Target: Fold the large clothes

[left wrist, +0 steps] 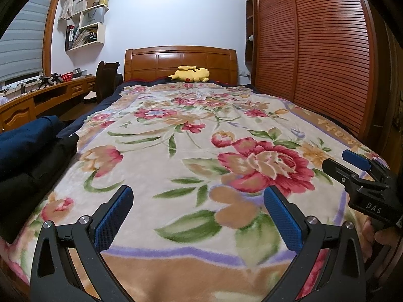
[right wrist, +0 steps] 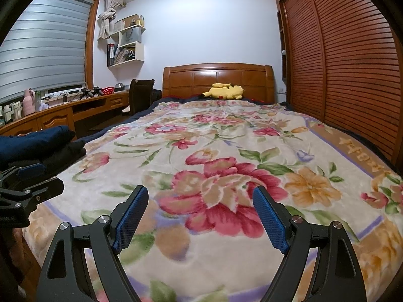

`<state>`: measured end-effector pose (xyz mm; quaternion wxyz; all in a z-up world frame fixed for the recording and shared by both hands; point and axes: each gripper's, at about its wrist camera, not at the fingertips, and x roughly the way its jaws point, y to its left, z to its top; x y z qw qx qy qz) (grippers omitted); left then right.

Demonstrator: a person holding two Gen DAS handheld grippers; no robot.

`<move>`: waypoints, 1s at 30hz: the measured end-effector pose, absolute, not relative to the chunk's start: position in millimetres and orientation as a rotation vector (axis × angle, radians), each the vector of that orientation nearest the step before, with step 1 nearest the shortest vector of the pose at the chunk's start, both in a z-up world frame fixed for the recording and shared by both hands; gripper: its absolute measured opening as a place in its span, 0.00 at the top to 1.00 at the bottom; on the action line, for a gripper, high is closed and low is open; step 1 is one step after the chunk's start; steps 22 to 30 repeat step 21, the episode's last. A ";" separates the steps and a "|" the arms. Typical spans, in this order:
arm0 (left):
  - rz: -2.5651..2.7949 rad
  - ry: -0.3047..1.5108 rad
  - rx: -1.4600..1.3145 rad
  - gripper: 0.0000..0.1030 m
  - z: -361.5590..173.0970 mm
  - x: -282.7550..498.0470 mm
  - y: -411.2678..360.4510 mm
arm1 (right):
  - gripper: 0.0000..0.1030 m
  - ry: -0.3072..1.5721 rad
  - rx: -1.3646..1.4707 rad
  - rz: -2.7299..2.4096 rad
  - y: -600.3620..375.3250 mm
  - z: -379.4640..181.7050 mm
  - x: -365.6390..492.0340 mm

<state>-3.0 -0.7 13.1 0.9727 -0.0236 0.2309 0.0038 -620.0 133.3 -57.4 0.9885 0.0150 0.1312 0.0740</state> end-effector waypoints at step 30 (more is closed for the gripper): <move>0.007 0.466 -0.048 0.00 12.8 -3.7 0.5 | 0.16 0.263 0.027 0.149 132.7 -58.3 -619.6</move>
